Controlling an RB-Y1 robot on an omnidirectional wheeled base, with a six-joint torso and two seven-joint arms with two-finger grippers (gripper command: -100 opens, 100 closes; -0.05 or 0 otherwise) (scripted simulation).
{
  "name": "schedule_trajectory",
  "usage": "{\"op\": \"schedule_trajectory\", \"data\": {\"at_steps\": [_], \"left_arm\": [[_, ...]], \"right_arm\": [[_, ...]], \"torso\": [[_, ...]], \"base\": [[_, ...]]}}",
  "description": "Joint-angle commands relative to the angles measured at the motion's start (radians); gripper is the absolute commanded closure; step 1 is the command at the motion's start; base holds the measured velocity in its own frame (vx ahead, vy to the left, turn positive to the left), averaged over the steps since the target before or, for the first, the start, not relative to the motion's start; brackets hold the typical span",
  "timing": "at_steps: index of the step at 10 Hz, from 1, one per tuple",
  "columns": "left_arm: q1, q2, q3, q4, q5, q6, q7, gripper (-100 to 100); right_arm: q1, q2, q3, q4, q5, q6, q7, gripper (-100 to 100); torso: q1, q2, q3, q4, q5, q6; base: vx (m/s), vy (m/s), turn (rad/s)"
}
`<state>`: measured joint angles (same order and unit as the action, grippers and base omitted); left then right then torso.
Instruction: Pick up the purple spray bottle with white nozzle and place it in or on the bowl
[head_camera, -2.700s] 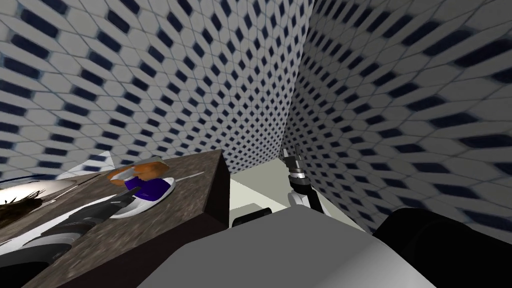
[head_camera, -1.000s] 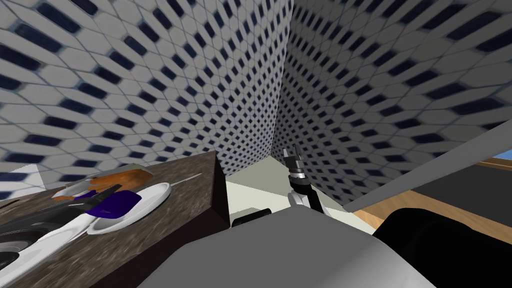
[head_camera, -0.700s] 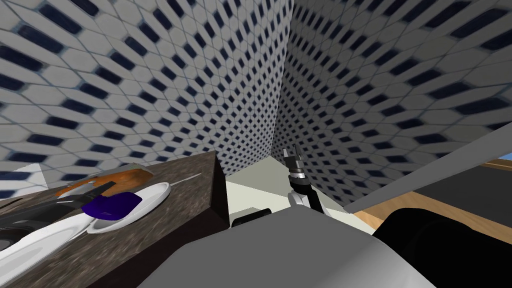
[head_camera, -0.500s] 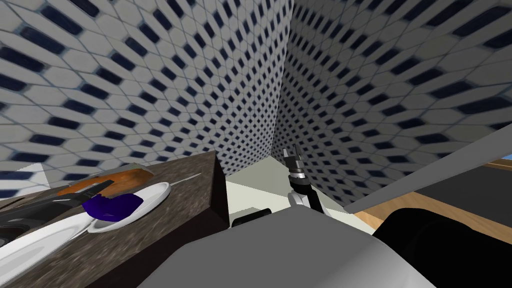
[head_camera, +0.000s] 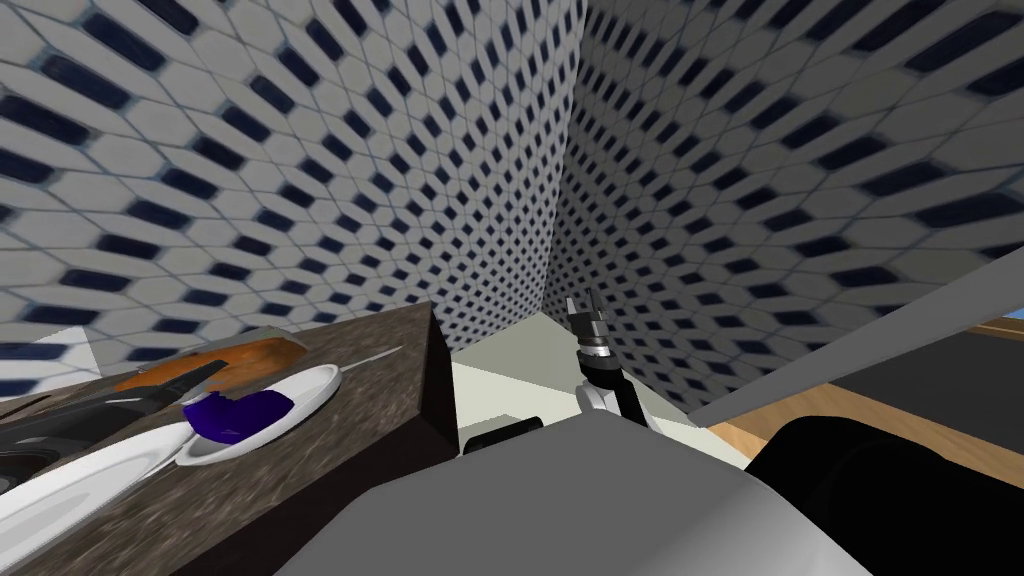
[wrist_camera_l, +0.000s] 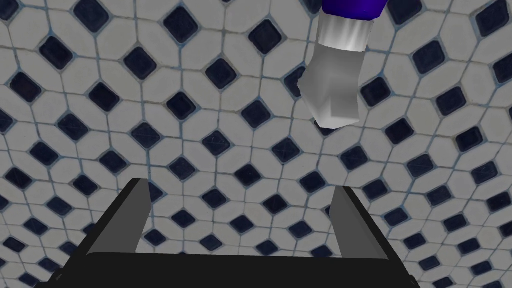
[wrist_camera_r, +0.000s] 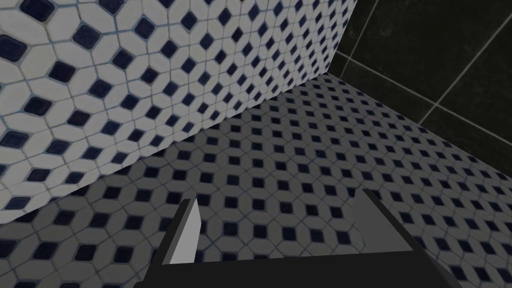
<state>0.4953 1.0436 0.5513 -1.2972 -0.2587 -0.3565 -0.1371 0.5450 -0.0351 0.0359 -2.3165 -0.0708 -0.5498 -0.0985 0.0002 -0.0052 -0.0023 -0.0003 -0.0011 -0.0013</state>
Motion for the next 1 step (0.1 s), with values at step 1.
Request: {"op": "schedule_trajectory", "data": {"at_steps": [1], "left_arm": [[0.000, 0.000, 0.000, 0.000, 0.000, 0.000, 0.000, 0]], "right_arm": [[0.000, 0.000, 0.000, 0.000, 0.000, 0.000, 0.000, 0]], "torso": [[0.000, 0.000, 0.000, 0.000, 0.000, 0.000]], "base": [[0.000, 0.000, 0.000]]}}
